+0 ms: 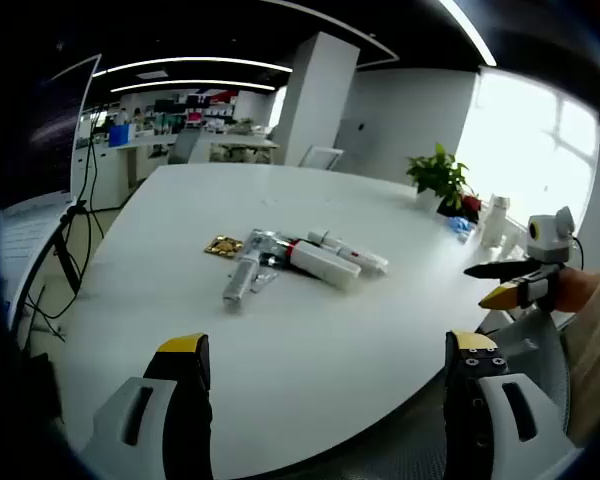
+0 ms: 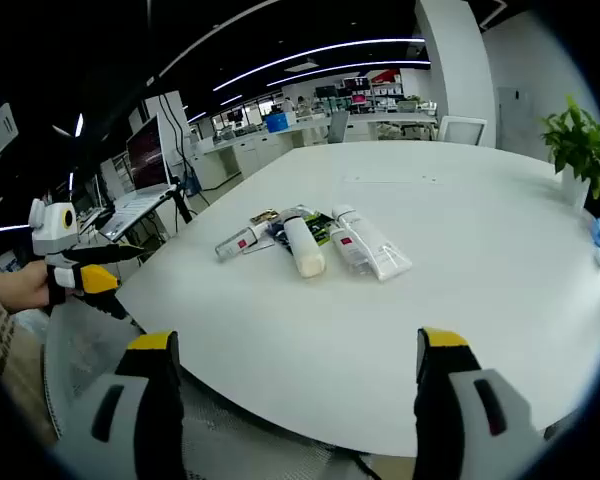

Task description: Arrange the skincare products in the storage area until every visible bottle or jar stands upright without overlapping.

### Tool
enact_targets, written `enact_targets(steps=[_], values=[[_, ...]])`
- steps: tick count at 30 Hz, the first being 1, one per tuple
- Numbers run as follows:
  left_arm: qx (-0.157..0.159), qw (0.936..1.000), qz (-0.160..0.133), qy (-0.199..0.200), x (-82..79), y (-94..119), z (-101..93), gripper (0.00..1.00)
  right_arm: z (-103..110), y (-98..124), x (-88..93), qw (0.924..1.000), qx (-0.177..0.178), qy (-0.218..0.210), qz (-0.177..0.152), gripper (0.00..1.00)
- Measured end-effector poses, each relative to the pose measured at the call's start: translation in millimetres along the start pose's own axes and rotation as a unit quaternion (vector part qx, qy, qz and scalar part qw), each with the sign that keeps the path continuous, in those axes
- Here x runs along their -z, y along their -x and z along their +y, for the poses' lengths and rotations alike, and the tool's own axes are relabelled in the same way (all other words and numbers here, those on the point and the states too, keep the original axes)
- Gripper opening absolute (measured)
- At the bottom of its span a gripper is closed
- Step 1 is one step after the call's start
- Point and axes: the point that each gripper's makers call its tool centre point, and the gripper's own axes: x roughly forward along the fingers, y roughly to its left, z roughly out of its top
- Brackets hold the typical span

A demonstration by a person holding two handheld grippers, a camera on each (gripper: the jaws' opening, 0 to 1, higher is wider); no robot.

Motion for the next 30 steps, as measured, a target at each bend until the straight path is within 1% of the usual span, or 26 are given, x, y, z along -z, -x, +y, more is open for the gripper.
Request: enact_targets(steps=[5,17,30], values=[[0.001,1.0,-0.002,0.005,-0.9,-0.3,0.6,0.96,-0.5,-0.1,2.1,1.0,0.002,0.0,0.007,0.99],[0.007,1.0,0.001,-0.001,0.4,-0.9,-2.6,0.95,-1.4,0.6,2.1,1.0,0.005,0.001,0.006,1.0],[0.005,1.0,0.002,-0.001,0.5,-0.2,-2.4,0.95,0.2,0.1,3.4,0.9999,0.001,0.0,0.01,0.99]])
